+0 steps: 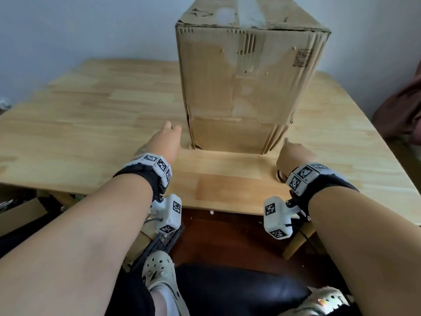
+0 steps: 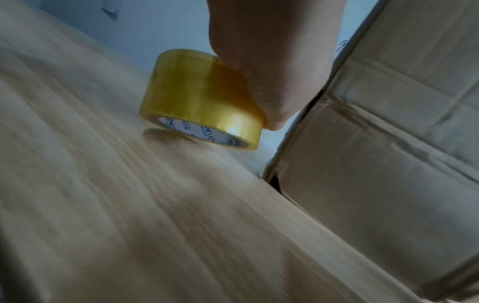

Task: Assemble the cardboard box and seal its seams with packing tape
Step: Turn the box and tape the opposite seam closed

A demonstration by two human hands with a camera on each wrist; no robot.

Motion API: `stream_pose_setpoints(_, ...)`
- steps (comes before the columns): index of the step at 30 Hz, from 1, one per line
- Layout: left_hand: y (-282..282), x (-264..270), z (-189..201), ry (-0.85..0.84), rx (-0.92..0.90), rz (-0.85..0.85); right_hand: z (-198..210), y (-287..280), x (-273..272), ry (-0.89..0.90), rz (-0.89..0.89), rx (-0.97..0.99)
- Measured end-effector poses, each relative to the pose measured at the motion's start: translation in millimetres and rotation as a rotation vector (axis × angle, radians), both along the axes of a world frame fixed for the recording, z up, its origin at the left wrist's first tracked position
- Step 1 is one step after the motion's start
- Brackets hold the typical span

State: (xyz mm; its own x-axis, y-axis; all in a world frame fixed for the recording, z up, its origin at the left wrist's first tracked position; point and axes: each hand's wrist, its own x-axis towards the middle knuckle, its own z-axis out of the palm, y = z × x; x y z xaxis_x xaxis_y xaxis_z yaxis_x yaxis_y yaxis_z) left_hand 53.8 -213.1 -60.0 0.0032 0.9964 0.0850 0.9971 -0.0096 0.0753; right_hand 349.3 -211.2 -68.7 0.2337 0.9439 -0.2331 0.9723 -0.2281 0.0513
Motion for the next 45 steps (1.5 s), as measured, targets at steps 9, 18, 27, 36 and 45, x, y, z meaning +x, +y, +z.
stream_pose_setpoints(9, 12, -20, 9, -0.018, -0.087, 0.077, 26, 19, -51, 0.089, 0.025, -0.049)
stream_pose_setpoints(18, -6, 16, 83, -0.259, 0.477, 0.011, 97, -15, -75, 0.238, 0.166, 0.529)
stream_pose_setpoints(27, 5, 56, 160, -0.090, 0.499, -0.264, 177, -6, -75, 0.157, 0.579, 1.075)
stream_pose_setpoints(36, 26, 62, 157, -0.183, 0.615, -0.217, 186, 34, -69, 0.026, 0.546, 0.730)
stream_pose_setpoints(45, 39, 67, 140, -0.216, 0.770, -0.168, 147, 43, -62, -0.123, 0.577, 1.042)
